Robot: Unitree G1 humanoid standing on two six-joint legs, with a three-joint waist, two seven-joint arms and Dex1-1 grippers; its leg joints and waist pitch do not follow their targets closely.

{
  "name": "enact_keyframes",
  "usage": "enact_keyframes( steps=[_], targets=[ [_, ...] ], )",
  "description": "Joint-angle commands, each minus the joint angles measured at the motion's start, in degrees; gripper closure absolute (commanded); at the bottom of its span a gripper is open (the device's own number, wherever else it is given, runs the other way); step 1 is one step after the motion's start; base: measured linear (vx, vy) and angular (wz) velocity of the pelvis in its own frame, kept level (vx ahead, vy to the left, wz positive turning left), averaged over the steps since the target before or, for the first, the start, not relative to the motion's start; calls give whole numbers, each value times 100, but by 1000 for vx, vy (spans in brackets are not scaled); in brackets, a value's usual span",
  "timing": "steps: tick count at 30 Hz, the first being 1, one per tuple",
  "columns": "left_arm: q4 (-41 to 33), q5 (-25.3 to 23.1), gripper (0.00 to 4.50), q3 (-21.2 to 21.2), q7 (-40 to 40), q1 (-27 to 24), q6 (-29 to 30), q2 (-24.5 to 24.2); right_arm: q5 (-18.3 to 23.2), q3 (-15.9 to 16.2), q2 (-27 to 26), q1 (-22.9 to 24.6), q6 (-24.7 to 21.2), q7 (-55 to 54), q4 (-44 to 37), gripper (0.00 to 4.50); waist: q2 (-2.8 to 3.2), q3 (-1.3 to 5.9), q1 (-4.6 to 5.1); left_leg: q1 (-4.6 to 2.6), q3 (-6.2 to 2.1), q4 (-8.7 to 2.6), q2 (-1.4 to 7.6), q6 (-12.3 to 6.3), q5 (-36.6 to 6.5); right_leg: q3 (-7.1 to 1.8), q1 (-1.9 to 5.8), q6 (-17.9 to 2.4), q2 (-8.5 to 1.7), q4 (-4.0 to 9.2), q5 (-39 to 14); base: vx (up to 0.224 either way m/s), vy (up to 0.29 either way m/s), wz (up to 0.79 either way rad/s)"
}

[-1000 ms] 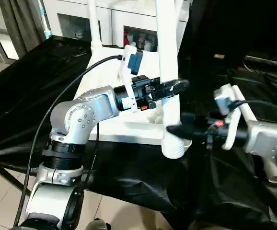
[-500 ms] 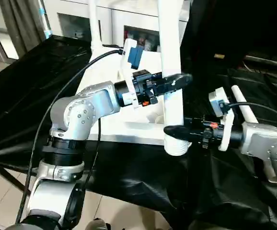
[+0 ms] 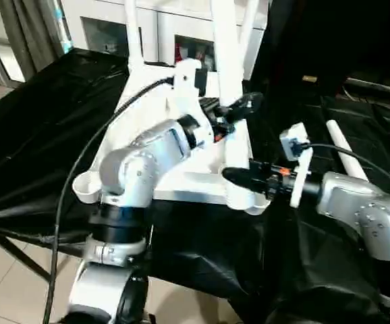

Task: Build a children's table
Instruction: Pick table leg

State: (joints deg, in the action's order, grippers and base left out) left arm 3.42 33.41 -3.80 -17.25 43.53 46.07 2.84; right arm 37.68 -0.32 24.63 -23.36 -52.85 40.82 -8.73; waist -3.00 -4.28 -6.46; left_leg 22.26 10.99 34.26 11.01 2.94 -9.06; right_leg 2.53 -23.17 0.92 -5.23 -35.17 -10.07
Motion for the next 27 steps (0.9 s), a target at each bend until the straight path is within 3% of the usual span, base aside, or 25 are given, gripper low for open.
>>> enact_keyframes(
  steps=[1, 5, 11, 13, 17, 18, 22, 27],
  targets=[
    [-125, -135, 218, -7, 143, 22, -39, 23, -66, -80, -23, -175, 157, -92, 43, 256, -19, 412, -2, -101, -87, -401, 155, 122, -1152, -164, 253, -833, -236, 453, -1386, 0, 0, 0],
    [-186, -104, 252, -21, 258, 28, -47, 60, -121, -100, -20, -208, 221, -135, 107, 256, -7, 407, -3, -115, -96, -414, 161, 190, -1289, -162, 241, -772, -236, 466, -1445, 0, 0, 0],
    [-395, 16, 262, 50, 26, -21, -14, -19, -195, -58, -31, -173, 346, -115, 85, 256, -26, 421, -8, -109, -90, -409, 163, 137, -1145, -163, 252, -832, -238, 440, -1207, 0, 0, 0],
    [-439, 66, 262, 130, -138, 9, 28, -56, -126, -99, -59, -224, 270, -105, 153, 187, -43, 414, 1, -106, -82, -410, 155, 112, -1127, -162, 251, -840, -231, 444, -1230, 0, 0, 0],
    [-420, 32, 264, 274, -341, 55, -4, -152, -149, -68, 38, -294, 263, 21, 202, 175, -32, 423, 1, -117, -84, -414, 164, 149, -1186, -164, 246, -824, -238, 449, -1357, 0, 0, 0],
    [-424, 10, 264, 444, -599, 74, 23, -289, -190, -39, 145, -337, 273, 101, 246, 147, -46, 443, -1, -119, -81, -408, 164, 152, -1164, -166, 253, -791, -239, 447, -1361, 0, 0, 0],
    [-461, -41, 264, 725, -1004, 96, 52, -518, -130, 8, 364, -377, 194, 362, 256, 144, -47, 453, -10, -112, -78, -403, 167, 148, -1045, -168, 258, -818, -236, 423, -1221, 0, 0, 0],
    [-519, 6, 264, 903, -1314, 140, 110, -654, -15, 153, 612, -375, -4, 728, 147, 144, -65, 475, -20, -111, -62, -373, 169, 72, -880, -172, 283, -992, -248, 381, -974, 0, 0, 0]
  ],
)
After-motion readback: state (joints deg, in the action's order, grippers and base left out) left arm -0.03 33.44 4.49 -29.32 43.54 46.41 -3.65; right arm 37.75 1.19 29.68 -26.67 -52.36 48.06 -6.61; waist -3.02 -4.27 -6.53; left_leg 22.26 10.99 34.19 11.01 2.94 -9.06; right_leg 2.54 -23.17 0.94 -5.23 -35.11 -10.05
